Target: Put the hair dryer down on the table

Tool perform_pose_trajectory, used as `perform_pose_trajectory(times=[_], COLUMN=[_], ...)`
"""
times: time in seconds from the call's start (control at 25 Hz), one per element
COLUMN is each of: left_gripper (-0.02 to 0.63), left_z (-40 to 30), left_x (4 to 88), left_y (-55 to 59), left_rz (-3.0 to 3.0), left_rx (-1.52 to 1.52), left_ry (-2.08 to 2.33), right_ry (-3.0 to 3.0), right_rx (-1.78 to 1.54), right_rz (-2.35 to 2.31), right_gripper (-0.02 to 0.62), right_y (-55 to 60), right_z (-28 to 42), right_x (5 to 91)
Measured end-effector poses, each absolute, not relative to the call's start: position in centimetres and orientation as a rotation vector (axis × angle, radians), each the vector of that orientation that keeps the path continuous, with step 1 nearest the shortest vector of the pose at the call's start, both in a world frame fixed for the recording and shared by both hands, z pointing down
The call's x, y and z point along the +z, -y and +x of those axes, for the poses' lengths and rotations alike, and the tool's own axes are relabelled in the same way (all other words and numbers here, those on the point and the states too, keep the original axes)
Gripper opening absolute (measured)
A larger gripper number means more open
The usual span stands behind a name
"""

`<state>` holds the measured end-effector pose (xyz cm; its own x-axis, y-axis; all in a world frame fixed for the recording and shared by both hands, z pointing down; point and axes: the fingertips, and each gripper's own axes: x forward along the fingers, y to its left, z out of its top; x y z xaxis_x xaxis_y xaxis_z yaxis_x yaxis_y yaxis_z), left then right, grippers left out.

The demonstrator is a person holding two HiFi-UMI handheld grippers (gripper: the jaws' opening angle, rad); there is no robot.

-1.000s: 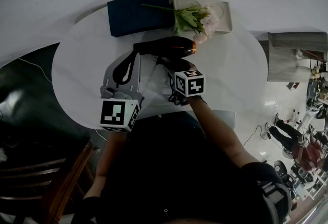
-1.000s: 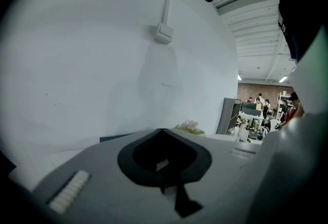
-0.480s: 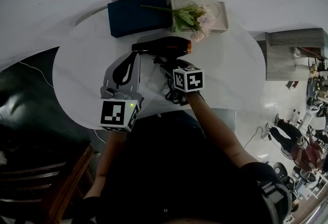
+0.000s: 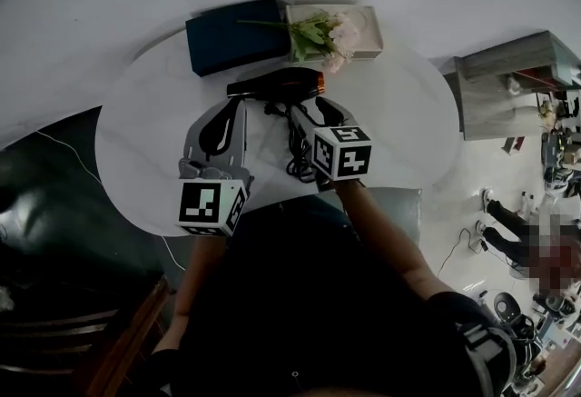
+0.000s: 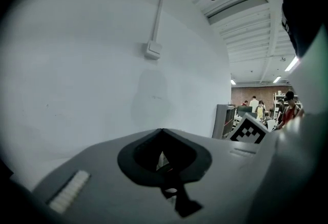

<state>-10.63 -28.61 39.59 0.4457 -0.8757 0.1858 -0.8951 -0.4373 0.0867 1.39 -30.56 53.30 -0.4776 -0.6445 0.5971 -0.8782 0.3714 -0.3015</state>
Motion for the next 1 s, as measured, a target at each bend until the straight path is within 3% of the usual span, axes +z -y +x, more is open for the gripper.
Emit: perform_pose_trajectory(times=[0.12, 0.24, 0.64, 1.0], left_gripper=[0.012, 0.012, 0.012, 0.012], left_z=[-10.5, -10.7, -12.1, -13.4], left_x=[38.0, 36.0, 25.8, 19.5], left_y=[28.1, 28.0, 28.1, 27.5], left_rz=[2.542, 2.567, 2.658, 2.694], left_rx=[0.138, 0.131, 0.06, -0.017], left_ry=[1.591, 1.638, 1.831, 1.871], right_ry=[2.339, 2.432, 2.59, 2.621], right_rx=[0.666, 0.473, -0.085, -0.281], right_rz=[1.428, 1.539, 1.695, 1.709], right_gripper=[0.094, 0.031, 0.015, 0.015], right_y=[31.2, 31.7, 31.1, 28.7], right_z=[2.2, 3.0, 4.2, 3.1], right_x=[47.9, 41.9, 25.2, 18.2])
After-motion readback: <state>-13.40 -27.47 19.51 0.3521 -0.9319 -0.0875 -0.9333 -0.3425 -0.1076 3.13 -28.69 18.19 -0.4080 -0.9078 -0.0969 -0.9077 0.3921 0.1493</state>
